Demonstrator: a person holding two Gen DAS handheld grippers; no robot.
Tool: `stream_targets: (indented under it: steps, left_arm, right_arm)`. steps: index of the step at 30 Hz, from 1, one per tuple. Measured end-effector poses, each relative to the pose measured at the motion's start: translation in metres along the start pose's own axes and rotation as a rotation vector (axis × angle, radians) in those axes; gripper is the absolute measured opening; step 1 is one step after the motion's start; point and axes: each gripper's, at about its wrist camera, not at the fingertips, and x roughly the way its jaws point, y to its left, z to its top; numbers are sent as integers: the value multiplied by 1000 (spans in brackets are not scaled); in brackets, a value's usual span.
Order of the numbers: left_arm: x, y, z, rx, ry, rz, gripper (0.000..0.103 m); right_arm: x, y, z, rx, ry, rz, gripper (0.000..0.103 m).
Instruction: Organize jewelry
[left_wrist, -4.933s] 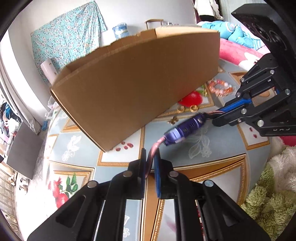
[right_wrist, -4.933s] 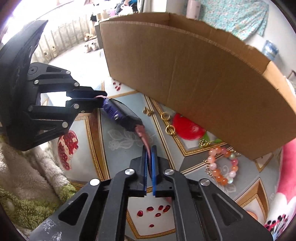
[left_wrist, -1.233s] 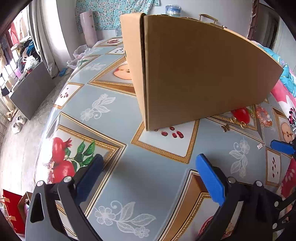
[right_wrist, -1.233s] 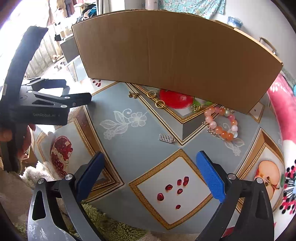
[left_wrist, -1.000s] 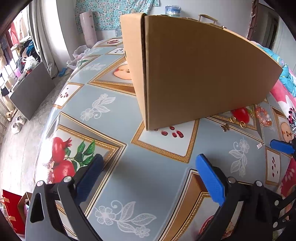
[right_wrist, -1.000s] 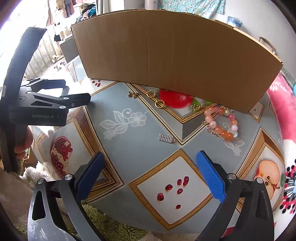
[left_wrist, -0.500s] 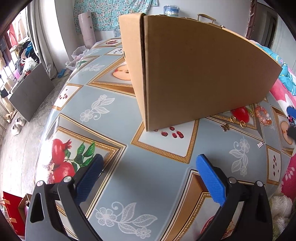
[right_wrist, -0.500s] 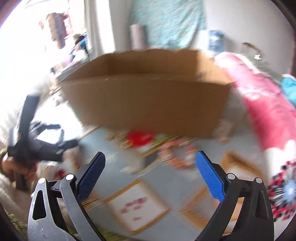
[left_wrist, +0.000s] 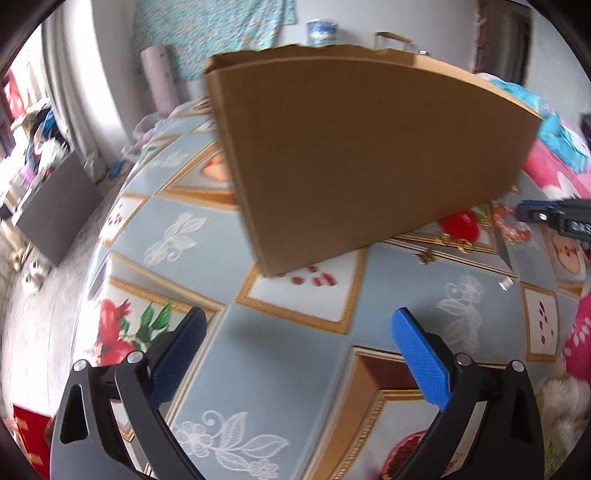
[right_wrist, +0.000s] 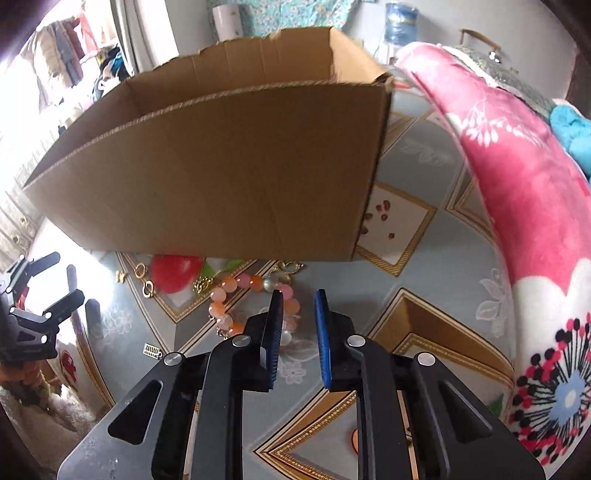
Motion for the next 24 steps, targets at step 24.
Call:
stream_targets:
  steps: [24]
  left_arm:
    - [-4, -64, -4, 222, -53, -99, 99]
  right_arm:
    - [-46, -50, -24, 139, -54, 53, 7]
